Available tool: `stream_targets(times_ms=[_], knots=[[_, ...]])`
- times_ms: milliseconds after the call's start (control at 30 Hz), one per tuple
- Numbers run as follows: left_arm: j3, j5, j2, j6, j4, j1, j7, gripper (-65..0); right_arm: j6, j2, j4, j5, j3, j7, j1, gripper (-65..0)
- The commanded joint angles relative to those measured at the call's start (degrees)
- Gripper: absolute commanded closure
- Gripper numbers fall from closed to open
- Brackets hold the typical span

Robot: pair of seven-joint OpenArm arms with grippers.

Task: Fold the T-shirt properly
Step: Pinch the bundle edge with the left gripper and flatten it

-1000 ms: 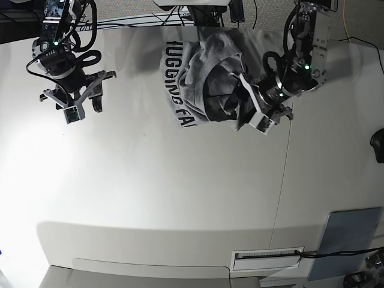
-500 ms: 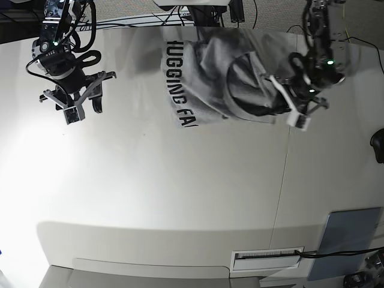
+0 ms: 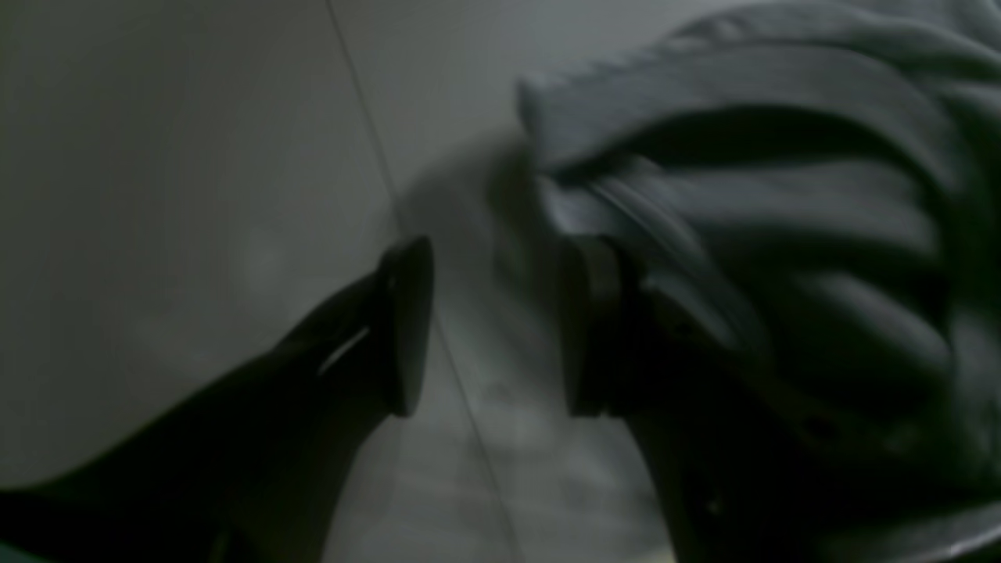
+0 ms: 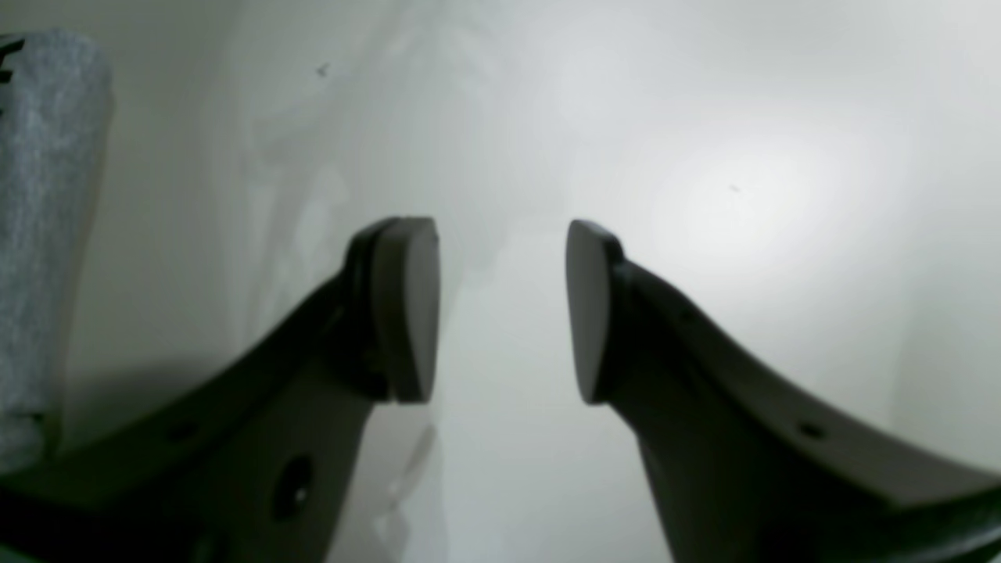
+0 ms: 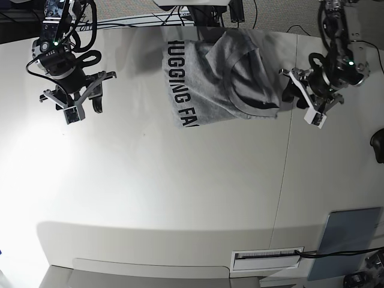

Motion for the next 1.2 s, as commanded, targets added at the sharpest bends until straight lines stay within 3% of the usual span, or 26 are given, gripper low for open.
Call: stream_targets(times_ms=[0, 67, 167, 367, 700, 1000, 1167], knots=[[-0.24, -5.20, -1.18, -1.46, 0.94, -0.24, 1.29, -27.2, -0.20, 0.63, 1.07, 0.52, 0.28, 1.44, 0.17, -26.3], [-0.24, -13.42, -1.57, -3.74, 0.94, -0.26, 5.07, -27.2, -0.20, 0.63, 1.07, 0.52, 0.28, 1.46, 0.17, -26.3], [-0.22, -20.74, -1.53, -6.82, 0.94, 0.28, 8.76, -27.2, -0.20, 0.63, 1.07, 0.52, 0.28, 1.44, 0.17, -26.3], [-0.22, -23.41, -1.57, -14.85, 0.92, 5.55, 10.40, -27.2, -0.17, 0.63, 1.07, 0.52, 0.28, 1.46, 0.17, -26.3], [0.46, -23.47, -1.99, -14.85, 0.90, 12.96, 11.69, -27.2, -0.17, 0.63, 1.07, 0.52, 0.28, 1.46, 0.17, -26.3], [6.19, -23.47, -1.99, -14.85, -3.34, 12.98, 6.38, -27.2, -0.17, 0.63, 1.07, 0.50, 0.28, 1.38, 0.15, -26.3], [6.32, -23.47, -1.97, -13.20, -3.65, 12.87, 3.17, -27.1, -0.17, 0.63, 1.07, 0.52, 0.28, 1.31, 0.15, -26.3]])
